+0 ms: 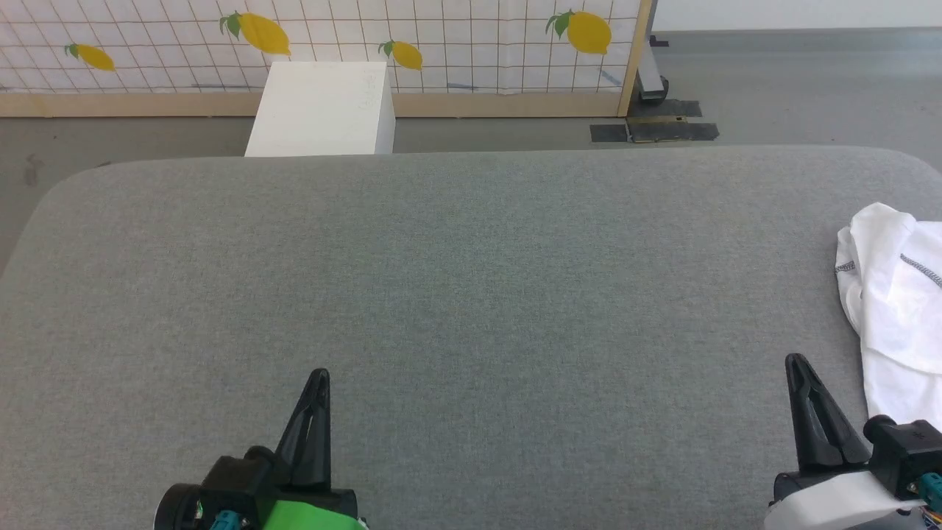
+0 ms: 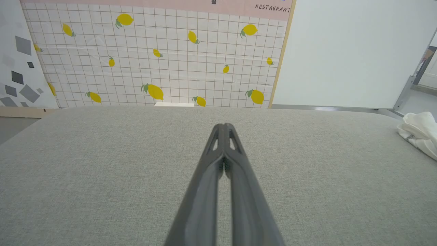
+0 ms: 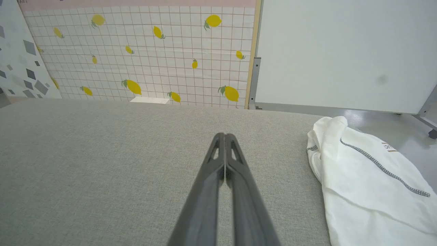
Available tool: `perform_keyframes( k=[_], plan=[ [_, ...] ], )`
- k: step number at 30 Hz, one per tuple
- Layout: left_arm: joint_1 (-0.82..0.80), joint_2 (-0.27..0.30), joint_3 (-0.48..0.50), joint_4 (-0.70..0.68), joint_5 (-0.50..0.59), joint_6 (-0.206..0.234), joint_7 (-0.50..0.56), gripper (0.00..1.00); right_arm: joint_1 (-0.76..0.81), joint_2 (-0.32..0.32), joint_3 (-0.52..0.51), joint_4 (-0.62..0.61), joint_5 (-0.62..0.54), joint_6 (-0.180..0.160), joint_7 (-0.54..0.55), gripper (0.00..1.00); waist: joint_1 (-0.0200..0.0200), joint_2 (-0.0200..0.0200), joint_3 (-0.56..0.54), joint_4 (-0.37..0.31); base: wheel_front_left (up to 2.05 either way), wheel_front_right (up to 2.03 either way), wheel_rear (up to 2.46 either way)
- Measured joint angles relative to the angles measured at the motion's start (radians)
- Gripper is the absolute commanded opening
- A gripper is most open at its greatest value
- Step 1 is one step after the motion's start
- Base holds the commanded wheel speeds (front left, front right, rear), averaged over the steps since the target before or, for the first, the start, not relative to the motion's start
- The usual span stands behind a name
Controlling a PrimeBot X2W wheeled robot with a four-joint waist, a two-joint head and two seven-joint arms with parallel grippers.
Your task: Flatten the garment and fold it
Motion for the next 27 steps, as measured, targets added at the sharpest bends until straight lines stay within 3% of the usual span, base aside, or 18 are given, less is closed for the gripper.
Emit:
perform_keyframes(
  k=[27],
  plan=[
    [-0.019, -0.001, 0.032, 0.017, 0.033, 0.000, 0.063, 0.00, -0.026, 0.000, 0.024, 0.035, -0.005, 0.000, 0.014, 0.00, 0.0000, 0.0000, -0.012, -0.006, 0.00, 0.00, 0.00]
  ],
)
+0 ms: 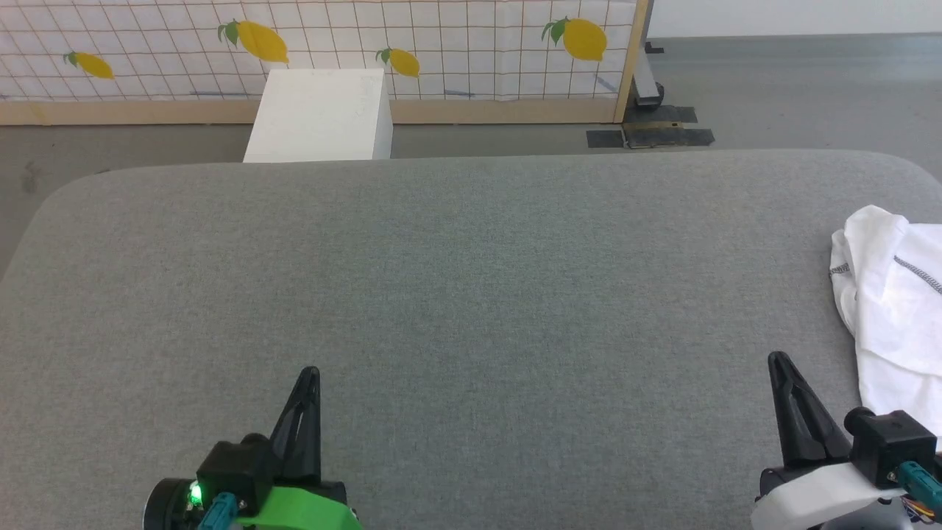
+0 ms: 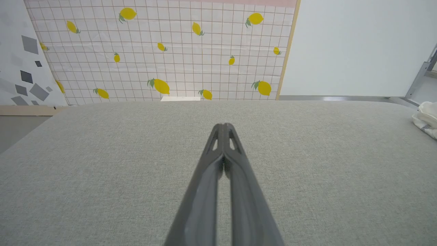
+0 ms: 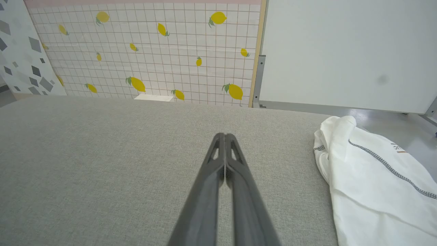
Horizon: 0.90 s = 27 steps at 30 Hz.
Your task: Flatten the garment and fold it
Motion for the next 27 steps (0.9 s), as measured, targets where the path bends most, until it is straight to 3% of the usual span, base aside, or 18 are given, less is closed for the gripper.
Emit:
perform_keyframes(
  k=[27],
  plan=[
    [-0.033, -0.002, 0.031, 0.017, 0.032, 0.000, 0.055, 0.00, -0.039, 0.000, 0.021, 0.032, -0.009, 0.000, 0.016, 0.00, 0.0000, 0.0000, -0.011, -0.005, 0.00, 0.00, 0.00]
  ],
)
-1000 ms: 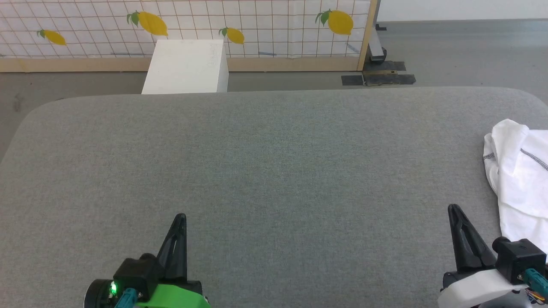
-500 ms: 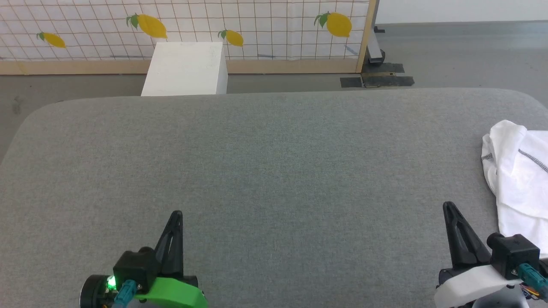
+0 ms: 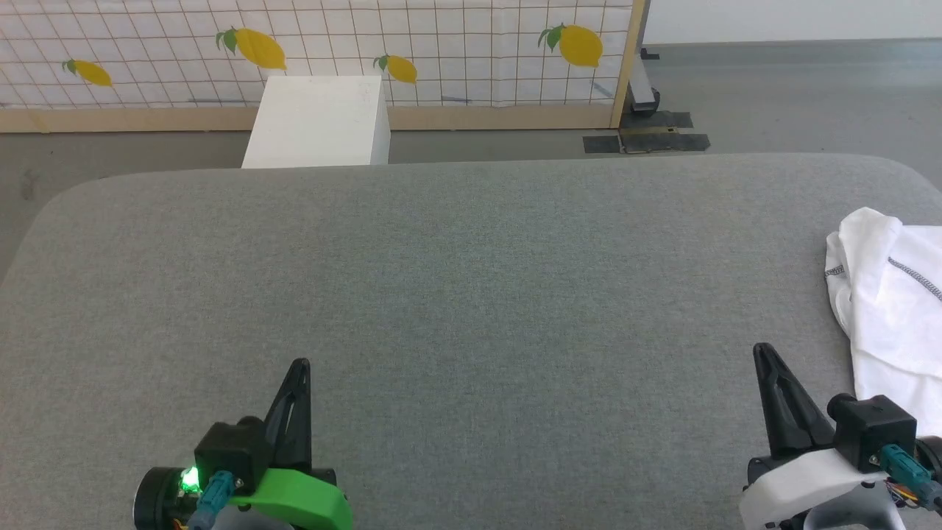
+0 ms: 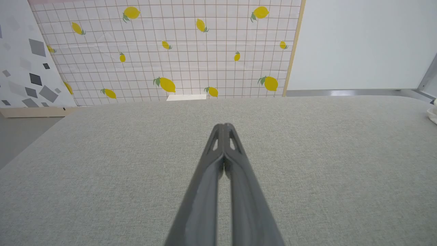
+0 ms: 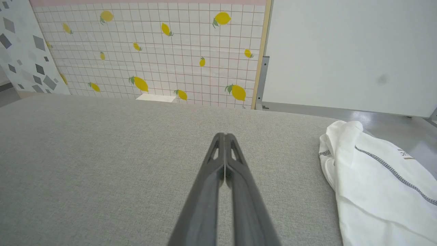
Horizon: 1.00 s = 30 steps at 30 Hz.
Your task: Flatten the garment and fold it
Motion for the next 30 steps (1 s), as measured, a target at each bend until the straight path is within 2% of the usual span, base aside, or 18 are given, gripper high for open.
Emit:
perform_keyframes(
  k=[30],
  plan=[
    [-0.036, -0.003, 0.034, 0.019, 0.039, 0.005, 0.066, 0.00, -0.041, 0.000, 0.023, 0.037, -0.009, 0.000, 0.015, 0.00, 0.0000, 0.0000, -0.012, -0.006, 0.00, 0.00, 0.00]
  ],
)
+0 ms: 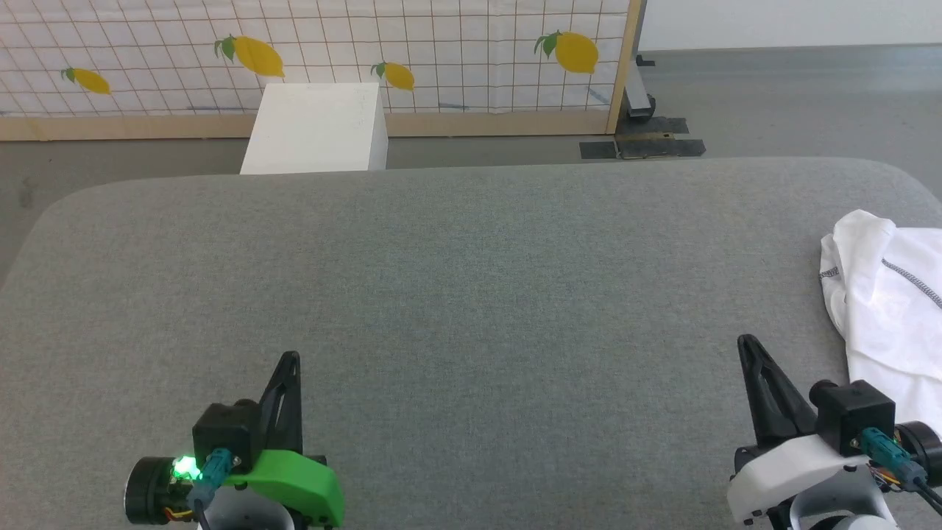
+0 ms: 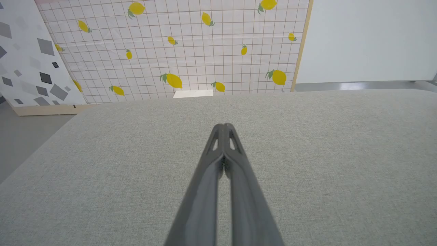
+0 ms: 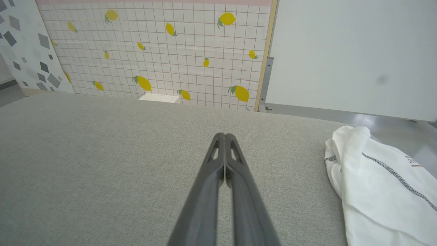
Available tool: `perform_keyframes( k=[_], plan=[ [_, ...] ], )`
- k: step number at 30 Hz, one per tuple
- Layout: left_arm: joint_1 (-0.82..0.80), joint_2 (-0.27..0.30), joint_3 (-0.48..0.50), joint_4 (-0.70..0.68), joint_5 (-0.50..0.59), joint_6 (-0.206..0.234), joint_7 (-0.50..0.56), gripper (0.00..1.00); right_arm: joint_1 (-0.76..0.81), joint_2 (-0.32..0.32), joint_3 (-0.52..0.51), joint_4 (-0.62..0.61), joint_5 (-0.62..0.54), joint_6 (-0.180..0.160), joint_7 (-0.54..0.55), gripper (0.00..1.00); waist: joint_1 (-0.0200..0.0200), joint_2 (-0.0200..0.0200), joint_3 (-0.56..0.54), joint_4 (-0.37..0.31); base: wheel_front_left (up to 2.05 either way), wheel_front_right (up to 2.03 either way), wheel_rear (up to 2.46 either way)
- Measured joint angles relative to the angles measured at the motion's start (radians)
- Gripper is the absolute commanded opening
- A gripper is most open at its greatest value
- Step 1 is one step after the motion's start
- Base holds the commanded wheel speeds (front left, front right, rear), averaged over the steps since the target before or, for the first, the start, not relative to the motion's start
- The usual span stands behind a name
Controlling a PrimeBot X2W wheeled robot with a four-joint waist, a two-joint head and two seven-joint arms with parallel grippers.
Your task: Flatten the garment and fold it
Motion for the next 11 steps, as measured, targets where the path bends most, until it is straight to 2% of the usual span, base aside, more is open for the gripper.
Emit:
perform_keyframes(
  k=[11],
  plan=[
    [-0.015, -0.001, 0.014, 0.007, 0.011, 0.002, 0.021, 0.00, -0.015, 0.000, 0.009, 0.013, -0.003, 0.000, 0.007, 0.00, 0.0000, 0.0000, -0.004, -0.002, 0.00, 0.00, 0.00]
  ],
)
